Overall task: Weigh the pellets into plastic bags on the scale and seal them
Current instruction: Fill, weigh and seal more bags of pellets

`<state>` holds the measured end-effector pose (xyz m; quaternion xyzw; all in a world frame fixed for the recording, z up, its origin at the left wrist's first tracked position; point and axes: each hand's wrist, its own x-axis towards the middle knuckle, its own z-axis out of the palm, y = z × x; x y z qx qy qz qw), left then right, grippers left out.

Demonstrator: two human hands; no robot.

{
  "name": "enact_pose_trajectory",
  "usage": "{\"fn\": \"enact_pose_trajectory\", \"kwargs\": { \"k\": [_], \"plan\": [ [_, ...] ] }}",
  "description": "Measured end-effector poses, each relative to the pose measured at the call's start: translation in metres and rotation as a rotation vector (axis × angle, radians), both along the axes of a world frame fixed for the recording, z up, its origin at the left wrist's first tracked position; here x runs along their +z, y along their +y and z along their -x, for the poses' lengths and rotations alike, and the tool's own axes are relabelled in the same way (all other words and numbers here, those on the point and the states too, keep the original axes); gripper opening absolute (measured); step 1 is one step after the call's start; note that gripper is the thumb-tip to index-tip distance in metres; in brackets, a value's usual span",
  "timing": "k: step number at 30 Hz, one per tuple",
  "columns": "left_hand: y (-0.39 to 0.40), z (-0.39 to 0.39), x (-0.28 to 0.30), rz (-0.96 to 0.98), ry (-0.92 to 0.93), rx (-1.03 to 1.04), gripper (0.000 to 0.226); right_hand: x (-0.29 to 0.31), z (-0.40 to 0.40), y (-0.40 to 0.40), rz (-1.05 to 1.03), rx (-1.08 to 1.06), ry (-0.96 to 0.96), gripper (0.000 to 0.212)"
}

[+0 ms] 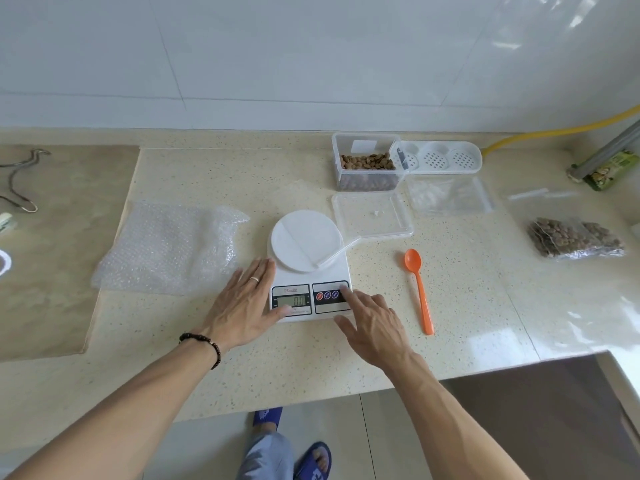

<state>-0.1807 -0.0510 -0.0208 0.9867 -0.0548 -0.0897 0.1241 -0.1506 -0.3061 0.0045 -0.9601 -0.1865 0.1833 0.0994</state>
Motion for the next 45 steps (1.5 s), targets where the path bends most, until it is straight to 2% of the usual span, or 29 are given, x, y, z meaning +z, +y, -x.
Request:
{"fn": "enact_pose_trajectory", "kwargs": {
  "k": [3, 7, 10, 13, 18, 21, 23, 25, 28, 34, 39, 43, 45],
  "plan": [
    [-0.01, -0.01, 0.012, 0.016, -0.096, -0.107, 0.091, 0.003, -0.009, -0.016, -0.102, -0.142, -0.019, 0.06],
    [-0.035, -0.033, 0.021, 0.007, -0.176, -0.246, 0.083, 0.001, -0.023, -0.055, -0.136, -0.482, -0.197, 0.048],
    [-0.057, -0.048, 0.02, 0.008, -0.185, -0.314, 0.077, -0.003, -0.033, -0.082, -0.231, -0.837, -0.101, 0.051],
    [-0.076, -0.061, 0.016, 0.026, -0.169, -0.376, 0.076, -0.009, -0.036, -0.097, -0.3, -0.995, -0.002, 0.046],
    [-0.089, -0.08, 0.017, 0.032, -0.149, -0.436, 0.076, -0.008, -0.039, -0.098, -0.277, -0.954, 0.015, 0.019],
    [-0.086, -0.095, 0.022, 0.043, -0.138, -0.442, 0.077, -0.006, -0.046, -0.093, -0.212, -0.875, 0.063, 0.011],
    [-0.079, -0.107, 0.026, 0.046, -0.126, -0.432, 0.078, 0.0, -0.052, -0.085, -0.305, -0.912, 0.089, 0.009],
    [-0.066, -0.121, 0.029, 0.034, -0.138, -0.408, 0.08, 0.008, -0.06, -0.072, -0.509, -0.974, 0.067, 0.01],
    [-0.042, -0.144, 0.033, -0.015, -0.139, -0.357, 0.08, 0.022, -0.076, -0.036, -0.708, -1.007, 0.093, 0.019],
    [-0.013, -0.175, 0.038, -0.072, -0.082, -0.324, 0.084, 0.022, -0.103, 0.019, -0.783, -1.068, 0.271, 0.027],
    [-0.012, -0.19, 0.034, -0.055, -0.003, -0.358, 0.089, 0.026, -0.115, 0.036, -0.809, -1.026, 0.269, 0.006],
    [-0.014, -0.202, 0.041, 0.045, -0.043, -0.39, 0.08, 0.047, -0.128, 0.034, -0.862, -0.884, 0.234, 0.005],
    [-0.018, -0.21, 0.052, 0.113, -0.049, -0.383, 0.057, 0.063, -0.138, 0.03, -0.885, -0.834, 0.222, 0.005]
  ]
}}
